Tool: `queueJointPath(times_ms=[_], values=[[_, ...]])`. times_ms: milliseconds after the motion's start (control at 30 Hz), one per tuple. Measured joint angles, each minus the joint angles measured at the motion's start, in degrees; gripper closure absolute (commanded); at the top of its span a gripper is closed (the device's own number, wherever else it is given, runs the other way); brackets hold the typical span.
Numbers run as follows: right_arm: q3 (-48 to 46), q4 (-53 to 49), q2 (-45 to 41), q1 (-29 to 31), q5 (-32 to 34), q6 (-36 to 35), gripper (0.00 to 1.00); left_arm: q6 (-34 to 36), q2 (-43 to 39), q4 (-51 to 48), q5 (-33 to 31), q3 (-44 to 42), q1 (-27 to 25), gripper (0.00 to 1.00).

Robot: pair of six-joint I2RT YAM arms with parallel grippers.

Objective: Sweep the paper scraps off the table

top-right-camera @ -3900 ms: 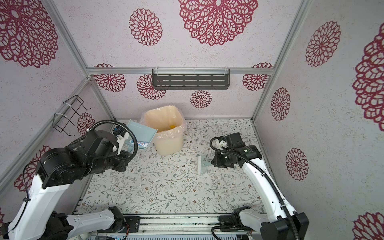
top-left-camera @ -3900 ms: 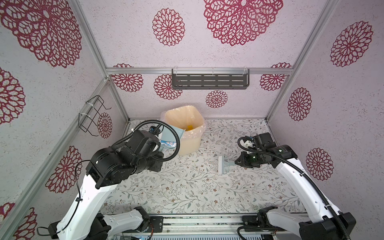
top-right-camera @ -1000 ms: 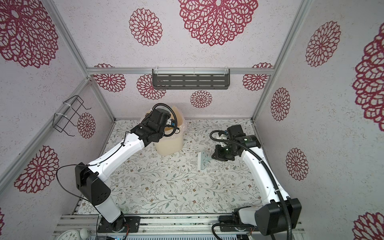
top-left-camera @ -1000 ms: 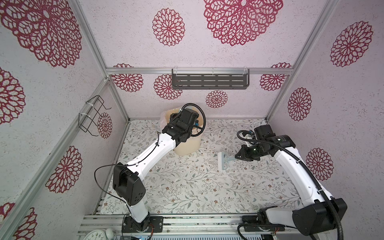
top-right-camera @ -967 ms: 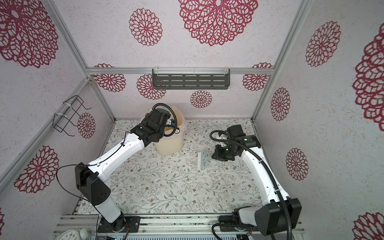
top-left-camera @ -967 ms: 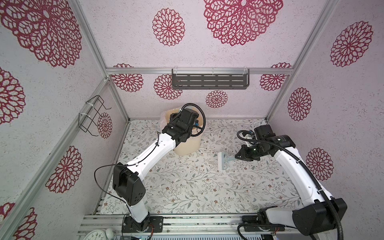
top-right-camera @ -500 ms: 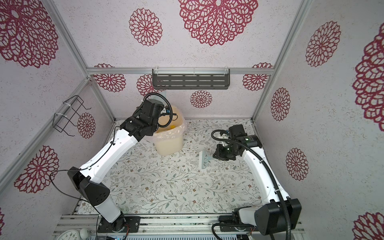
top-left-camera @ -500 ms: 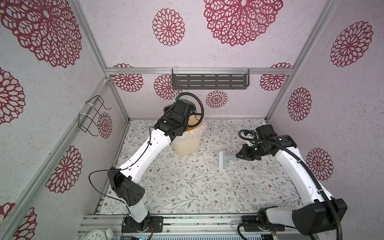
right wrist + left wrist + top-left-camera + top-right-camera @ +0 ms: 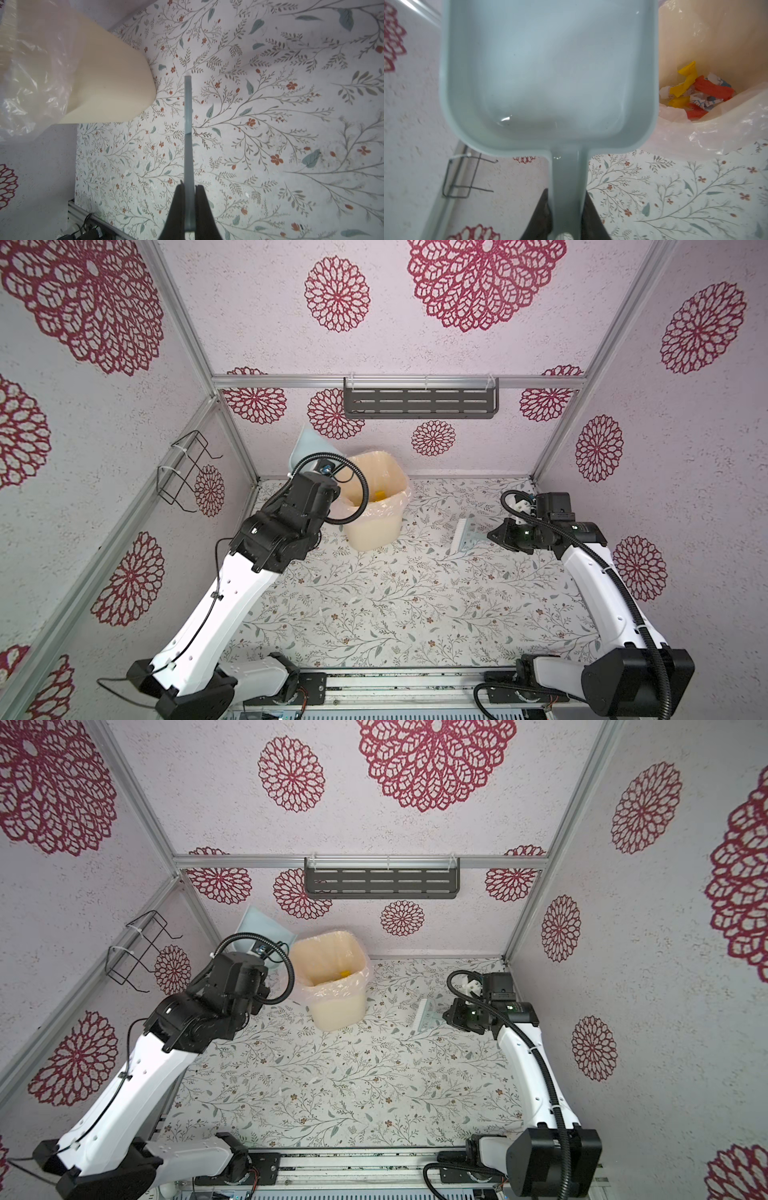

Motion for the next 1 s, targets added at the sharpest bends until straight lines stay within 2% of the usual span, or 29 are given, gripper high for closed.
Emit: queueJointPath(times_ms=[133, 333, 633, 867, 1000], values=[[-5.92, 9.14, -0.52, -0.66, 0.46, 4.07, 1.0, -10.51, -7.56, -2.01, 2.97, -8.9, 2.99, 1.0], [-14.4, 20.04, -0.07, -2.1, 0.83, 8.44, 1.0, -21.27, -16.44, -2.69, 6.58, -20.13, 5.66, 1.0], [-27.19, 30.1, 0.7, -5.81, -1.11, 15.47, 1.0, -33.64, -20.24, -0.39, 12.63, -33.48, 6.99, 1.0], [-29.68, 29.7, -0.72, -6.73, -0.98, 16.98, 0.81, -39.36, -19.85, 4.7, 17.53, -41.59, 9.81, 1.0], [-31.19, 26.93, -0.85, -6.93, -0.37, 17.35, 0.67, -41.11, -19.39, 10.38, 22.4, -47.15, 12.92, 1.0]])
